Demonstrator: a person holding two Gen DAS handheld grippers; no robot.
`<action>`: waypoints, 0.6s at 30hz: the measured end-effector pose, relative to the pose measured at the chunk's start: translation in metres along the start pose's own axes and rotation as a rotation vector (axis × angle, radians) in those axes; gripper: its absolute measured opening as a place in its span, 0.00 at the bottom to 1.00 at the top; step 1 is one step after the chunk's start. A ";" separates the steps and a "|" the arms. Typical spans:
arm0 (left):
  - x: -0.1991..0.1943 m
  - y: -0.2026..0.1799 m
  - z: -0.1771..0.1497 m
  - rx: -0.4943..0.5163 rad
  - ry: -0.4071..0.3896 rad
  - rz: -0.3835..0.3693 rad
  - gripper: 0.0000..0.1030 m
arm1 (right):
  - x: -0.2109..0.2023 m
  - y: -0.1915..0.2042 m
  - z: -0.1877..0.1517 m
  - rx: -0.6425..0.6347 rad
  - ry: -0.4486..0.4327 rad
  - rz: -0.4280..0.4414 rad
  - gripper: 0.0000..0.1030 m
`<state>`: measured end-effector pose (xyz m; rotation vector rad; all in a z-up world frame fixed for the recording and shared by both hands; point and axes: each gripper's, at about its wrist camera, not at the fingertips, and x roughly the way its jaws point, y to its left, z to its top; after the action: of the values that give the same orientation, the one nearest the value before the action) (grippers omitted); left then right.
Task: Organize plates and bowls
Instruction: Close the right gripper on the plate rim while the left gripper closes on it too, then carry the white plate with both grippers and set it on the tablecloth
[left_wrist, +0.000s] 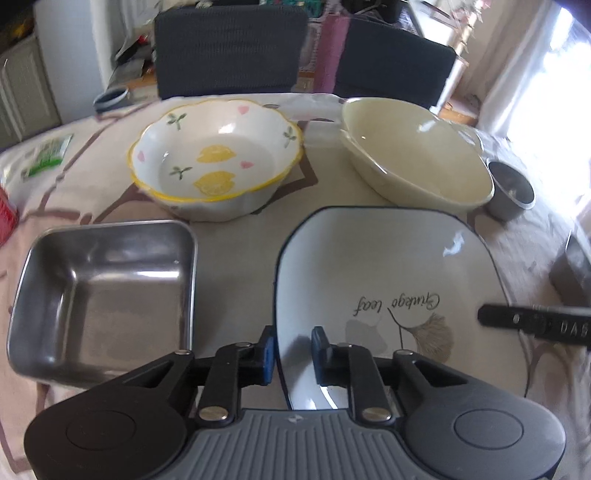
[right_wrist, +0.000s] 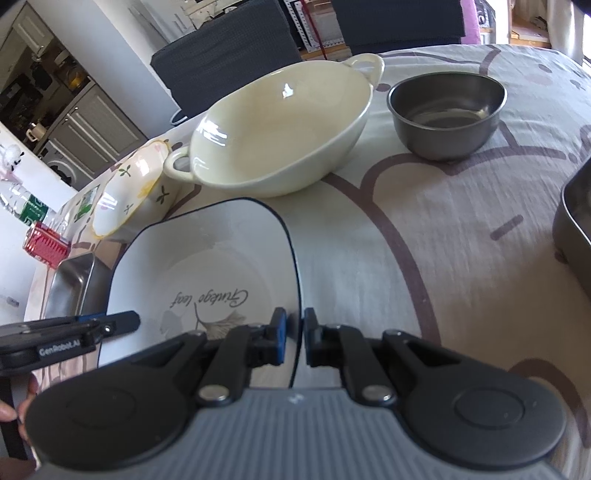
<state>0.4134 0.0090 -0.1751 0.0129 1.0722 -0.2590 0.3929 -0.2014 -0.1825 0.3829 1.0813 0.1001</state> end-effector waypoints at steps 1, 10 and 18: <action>-0.001 0.001 0.000 -0.012 0.006 -0.004 0.21 | 0.000 0.000 0.000 -0.005 0.000 0.000 0.11; -0.027 -0.012 -0.018 0.021 -0.019 -0.035 0.17 | -0.015 0.009 -0.014 -0.081 -0.007 -0.064 0.14; -0.082 -0.013 -0.036 0.001 -0.062 -0.036 0.16 | -0.060 0.019 -0.029 -0.062 -0.005 -0.075 0.15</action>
<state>0.3429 0.0175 -0.1197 -0.0135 1.0110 -0.2907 0.3414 -0.1921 -0.1374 0.2863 1.0842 0.0656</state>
